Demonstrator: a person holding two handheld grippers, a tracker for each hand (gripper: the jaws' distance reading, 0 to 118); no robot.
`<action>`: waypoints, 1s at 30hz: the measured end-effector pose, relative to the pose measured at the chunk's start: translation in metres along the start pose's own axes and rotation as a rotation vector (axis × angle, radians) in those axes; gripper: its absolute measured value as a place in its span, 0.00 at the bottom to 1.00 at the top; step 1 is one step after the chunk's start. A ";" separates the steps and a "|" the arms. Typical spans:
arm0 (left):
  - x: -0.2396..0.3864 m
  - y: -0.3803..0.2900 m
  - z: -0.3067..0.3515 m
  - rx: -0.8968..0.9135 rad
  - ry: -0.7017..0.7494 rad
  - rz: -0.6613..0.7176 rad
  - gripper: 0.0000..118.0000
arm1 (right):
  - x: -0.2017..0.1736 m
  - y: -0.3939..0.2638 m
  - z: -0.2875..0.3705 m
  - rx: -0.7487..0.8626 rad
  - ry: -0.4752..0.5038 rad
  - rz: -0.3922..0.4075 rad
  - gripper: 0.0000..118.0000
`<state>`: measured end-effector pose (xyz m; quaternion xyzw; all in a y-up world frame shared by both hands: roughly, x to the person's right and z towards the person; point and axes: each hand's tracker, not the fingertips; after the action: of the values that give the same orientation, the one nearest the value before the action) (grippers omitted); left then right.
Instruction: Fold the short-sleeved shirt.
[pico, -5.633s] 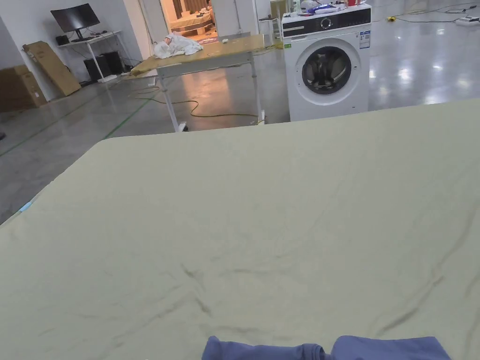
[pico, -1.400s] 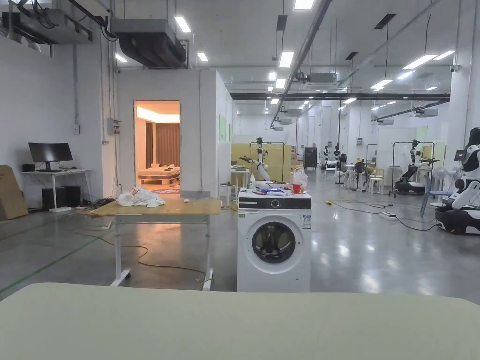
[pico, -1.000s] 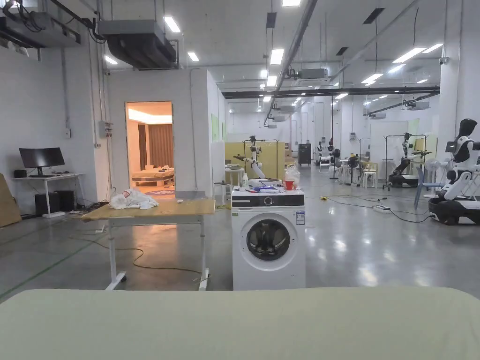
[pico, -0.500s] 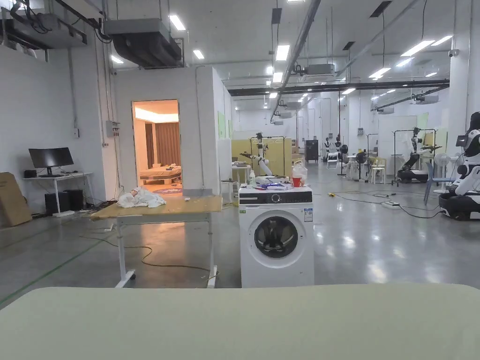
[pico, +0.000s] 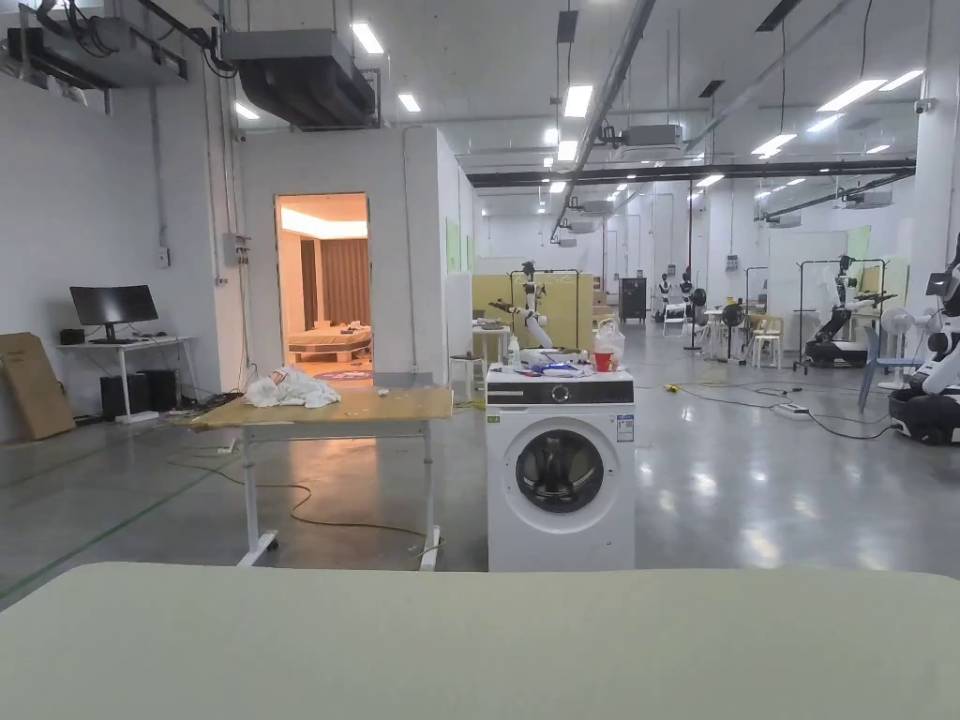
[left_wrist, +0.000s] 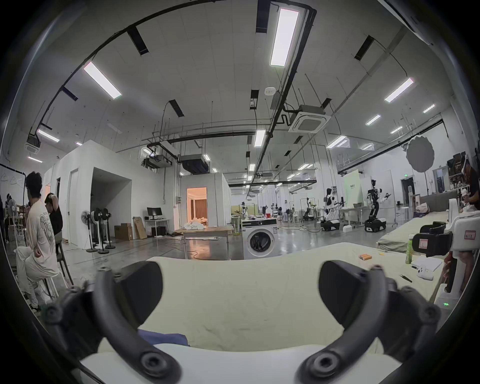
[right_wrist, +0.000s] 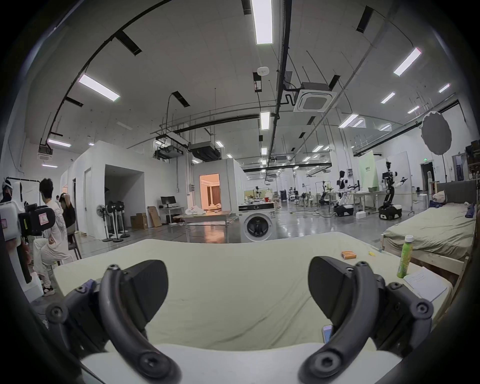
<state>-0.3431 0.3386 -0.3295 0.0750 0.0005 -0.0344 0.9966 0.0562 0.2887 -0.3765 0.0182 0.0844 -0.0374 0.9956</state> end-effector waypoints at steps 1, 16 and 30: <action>0.000 0.001 0.000 0.007 0.002 -0.003 1.00 | -0.001 0.000 0.000 -0.001 0.004 -0.001 1.00; -0.018 -0.014 0.006 -0.015 -0.007 0.030 1.00 | -0.014 -0.001 -0.004 -0.012 0.025 0.052 1.00; -0.009 -0.012 0.002 -0.036 -0.039 0.028 1.00 | -0.007 0.003 -0.007 -0.035 0.078 -0.019 1.00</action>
<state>-0.3532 0.3272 -0.3295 0.0564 -0.0194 -0.0217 0.9980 0.0489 0.2929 -0.3819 0.0014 0.1239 -0.0448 0.9913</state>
